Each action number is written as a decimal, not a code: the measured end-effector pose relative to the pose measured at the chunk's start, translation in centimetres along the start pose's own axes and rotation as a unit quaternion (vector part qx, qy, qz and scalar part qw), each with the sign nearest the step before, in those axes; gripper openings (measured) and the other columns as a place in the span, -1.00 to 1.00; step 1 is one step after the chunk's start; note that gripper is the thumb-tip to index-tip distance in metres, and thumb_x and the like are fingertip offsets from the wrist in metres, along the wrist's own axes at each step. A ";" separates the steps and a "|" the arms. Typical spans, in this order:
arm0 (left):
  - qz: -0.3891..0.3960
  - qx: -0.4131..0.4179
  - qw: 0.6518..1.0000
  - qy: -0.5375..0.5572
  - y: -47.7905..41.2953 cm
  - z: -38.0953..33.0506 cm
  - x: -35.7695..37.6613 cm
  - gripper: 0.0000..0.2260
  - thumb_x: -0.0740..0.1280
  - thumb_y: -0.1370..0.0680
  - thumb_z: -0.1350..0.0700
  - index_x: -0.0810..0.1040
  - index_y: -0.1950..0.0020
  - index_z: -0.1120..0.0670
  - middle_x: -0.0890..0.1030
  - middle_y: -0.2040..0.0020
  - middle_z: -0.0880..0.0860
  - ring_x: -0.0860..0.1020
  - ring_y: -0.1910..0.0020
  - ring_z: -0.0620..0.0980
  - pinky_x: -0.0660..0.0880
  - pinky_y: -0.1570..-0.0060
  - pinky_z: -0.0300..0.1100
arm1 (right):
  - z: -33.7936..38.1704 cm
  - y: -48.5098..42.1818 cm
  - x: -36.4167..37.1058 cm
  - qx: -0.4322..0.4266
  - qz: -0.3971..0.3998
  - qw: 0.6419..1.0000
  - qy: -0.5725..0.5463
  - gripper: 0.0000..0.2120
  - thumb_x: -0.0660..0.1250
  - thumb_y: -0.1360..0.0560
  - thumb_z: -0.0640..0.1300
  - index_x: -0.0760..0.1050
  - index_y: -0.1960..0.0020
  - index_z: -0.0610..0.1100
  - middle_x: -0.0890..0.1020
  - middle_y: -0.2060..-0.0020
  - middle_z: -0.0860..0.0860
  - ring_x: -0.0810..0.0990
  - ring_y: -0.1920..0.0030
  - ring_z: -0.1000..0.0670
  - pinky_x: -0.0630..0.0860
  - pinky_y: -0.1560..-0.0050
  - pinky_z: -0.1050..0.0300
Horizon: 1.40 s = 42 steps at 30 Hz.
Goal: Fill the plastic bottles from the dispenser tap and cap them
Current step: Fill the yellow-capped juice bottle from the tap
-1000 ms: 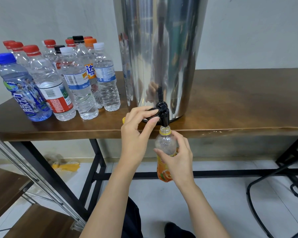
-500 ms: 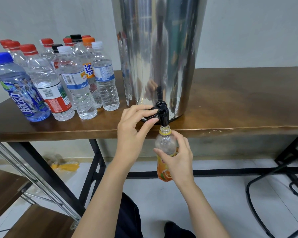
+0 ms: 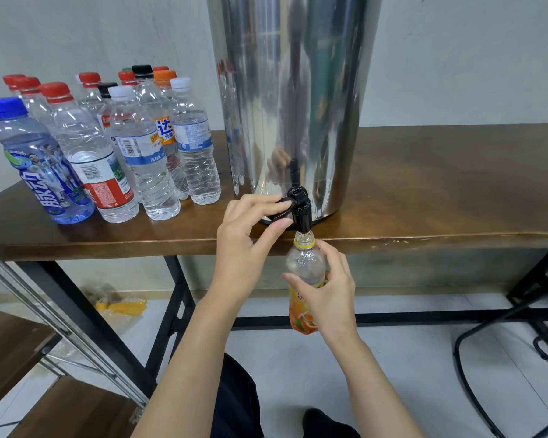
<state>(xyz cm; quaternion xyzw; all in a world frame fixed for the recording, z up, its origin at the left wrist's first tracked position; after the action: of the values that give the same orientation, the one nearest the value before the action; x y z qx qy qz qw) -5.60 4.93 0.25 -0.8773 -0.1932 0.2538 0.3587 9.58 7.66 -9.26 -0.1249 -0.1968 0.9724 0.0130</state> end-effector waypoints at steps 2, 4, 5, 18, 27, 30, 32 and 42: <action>0.001 0.000 1.000 0.003 0.0 0.0 0.0 -0.83 0.37 -0.54 0.00 0.63 -0.12 -0.09 0.58 -0.13 -0.20 0.52 -0.18 -0.02 0.35 -0.22 -0.32 | 0.0 0.0 0.0 -0.001 -0.001 1.000 -0.002 -0.37 0.62 -0.32 -0.09 0.42 -0.28 0.16 0.48 -0.17 0.16 0.45 -0.16 0.34 0.36 -0.09 0.53; 0.003 0.003 1.000 0.002 0.0 0.0 0.0 -0.83 0.37 -0.54 0.00 0.63 -0.12 -0.09 0.58 -0.13 -0.20 0.52 -0.18 -0.02 0.35 -0.22 -0.32 | 0.0 0.0 0.1 0.000 -0.001 1.000 -0.004 -0.37 0.62 -0.32 -0.09 0.42 -0.28 0.17 0.48 -0.16 0.17 0.45 -0.16 0.33 0.37 -0.09 0.52; 0.004 0.006 1.000 0.001 0.0 -0.1 -0.1 -0.83 0.37 -0.54 0.00 0.63 -0.12 -0.10 0.57 -0.13 -0.21 0.52 -0.18 -0.02 0.34 -0.22 -0.33 | 0.0 0.0 0.1 -0.001 -0.001 1.000 -0.003 -0.37 0.61 -0.32 -0.09 0.42 -0.28 0.16 0.48 -0.17 0.17 0.45 -0.16 0.33 0.37 -0.09 0.52; 0.020 0.023 1.000 0.003 -0.5 0.2 -0.3 -0.83 0.38 -0.53 0.03 0.62 -0.11 -0.13 0.58 -0.11 -0.19 0.53 -0.17 0.02 0.37 -0.22 -0.26 | -0.1 0.0 0.1 0.008 -0.003 1.000 0.001 -0.37 0.62 -0.31 -0.07 0.43 -0.29 0.14 0.48 -0.17 0.16 0.46 -0.17 0.29 0.37 -0.06 0.54; 0.026 0.042 0.999 0.007 -0.8 0.4 -0.3 -0.82 0.37 -0.52 0.03 0.62 -0.12 -0.08 0.57 -0.09 -0.14 0.54 -0.14 0.05 0.42 -0.19 -0.23 | 0.1 0.1 0.0 0.008 -0.001 1.000 -0.007 -0.37 0.61 -0.32 -0.10 0.43 -0.29 0.13 0.47 -0.16 0.16 0.44 -0.16 0.33 0.35 -0.04 0.56; 0.026 0.043 0.999 0.008 -0.9 0.4 -0.3 -0.81 0.37 -0.52 0.04 0.62 -0.13 -0.07 0.56 -0.09 -0.18 0.54 -0.13 0.05 0.42 -0.19 -0.23 | 0.3 0.0 0.0 0.010 -0.006 1.000 -0.013 -0.38 0.61 -0.32 -0.12 0.42 -0.26 0.17 0.48 -0.16 0.17 0.44 -0.14 0.35 0.33 -0.02 0.58; 0.026 0.042 0.999 0.008 -0.9 0.5 -0.3 -0.80 0.37 -0.52 0.04 0.62 -0.14 -0.07 0.56 -0.09 -0.20 0.54 -0.13 0.06 0.43 -0.19 -0.18 | 0.4 0.0 0.0 0.009 -0.011 1.000 -0.014 -0.38 0.61 -0.32 -0.13 0.40 -0.23 0.22 0.47 -0.14 0.19 0.43 -0.12 0.39 0.32 -0.01 0.59; 0.052 0.070 0.995 -0.038 -1.9 0.0 -0.7 -0.79 0.33 -0.55 0.01 0.67 -0.11 0.01 0.61 -0.02 -0.03 0.52 -0.03 0.05 0.47 -0.05 0.16 | 0.0 -0.3 0.0 0.012 -0.009 1.000 -0.009 -0.37 0.62 -0.31 -0.11 0.45 -0.30 0.09 0.48 -0.17 0.17 0.43 -0.15 0.37 0.35 -0.06 0.56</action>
<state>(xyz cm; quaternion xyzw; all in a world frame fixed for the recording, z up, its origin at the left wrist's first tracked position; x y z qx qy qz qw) -6.46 5.84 1.83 -0.8486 -0.1419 0.3181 0.3982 9.53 7.89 -9.15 -0.1145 -0.1866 0.9755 0.0218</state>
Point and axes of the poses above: each hand's wrist, its own y-axis away from the middle knuckle, its own x-axis out of the palm, z = x × y, the point moved 4 cm from there along -y, towards the middle knuckle
